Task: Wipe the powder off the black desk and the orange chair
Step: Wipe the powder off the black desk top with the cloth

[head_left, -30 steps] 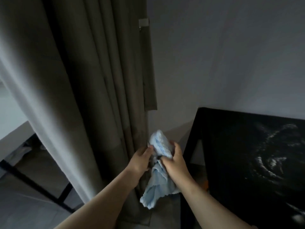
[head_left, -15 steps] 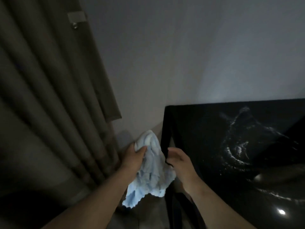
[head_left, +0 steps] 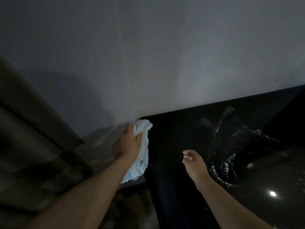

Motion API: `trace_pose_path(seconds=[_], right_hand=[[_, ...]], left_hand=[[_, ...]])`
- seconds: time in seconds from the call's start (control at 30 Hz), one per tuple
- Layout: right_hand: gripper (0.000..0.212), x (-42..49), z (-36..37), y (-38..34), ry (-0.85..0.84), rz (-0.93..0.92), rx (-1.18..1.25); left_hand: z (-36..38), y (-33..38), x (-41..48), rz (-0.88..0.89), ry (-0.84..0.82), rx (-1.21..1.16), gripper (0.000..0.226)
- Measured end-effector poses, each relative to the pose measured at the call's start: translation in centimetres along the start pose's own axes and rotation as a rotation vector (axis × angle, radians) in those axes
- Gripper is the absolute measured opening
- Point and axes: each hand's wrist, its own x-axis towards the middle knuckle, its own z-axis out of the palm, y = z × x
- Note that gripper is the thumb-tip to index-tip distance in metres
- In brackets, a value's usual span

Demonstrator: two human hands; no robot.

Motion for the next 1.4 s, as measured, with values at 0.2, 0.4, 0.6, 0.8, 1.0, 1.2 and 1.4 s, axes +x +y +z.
trace_pose_path(seconds=[0.2,0.4,0.6,0.8,1.0,1.2,1.4], right_hand=[[0.025,3.7,-0.4,-1.0,0.032,0.040,0.060],[0.025,7.8,-0.8,-1.9,0.000,0.072,0.011],[0.031,10.9,-0.9,-1.2,-0.012,0.069,-0.035],[0.031,12.1,-1.8,-0.8,0.059,-0.045,-0.088],[0.030,12.7,-4.1,-0.4,0.124,-0.078,-0.126],[0.028,12.2,-4.7,0.7,0.164,-0.087,-0.111],[0.030,13.0,-5.1,0.0,0.173,-0.146,-0.159]], left_hand=[[3.6,2.7,5.7,0.116,0.065,0.152,0.045],[9.0,2.6,9.9,0.387,-0.146,0.437,0.068],[12.5,1.4,12.2,0.379,-0.285,0.651,0.067],[13.0,2.8,11.5,0.271,-0.172,0.630,0.048],[13.8,3.5,5.3,0.727,-0.365,0.588,0.053],[11.3,3.8,13.3,0.127,-0.195,0.542,0.052],[14.1,5.0,6.8,0.685,-0.293,0.522,0.044]])
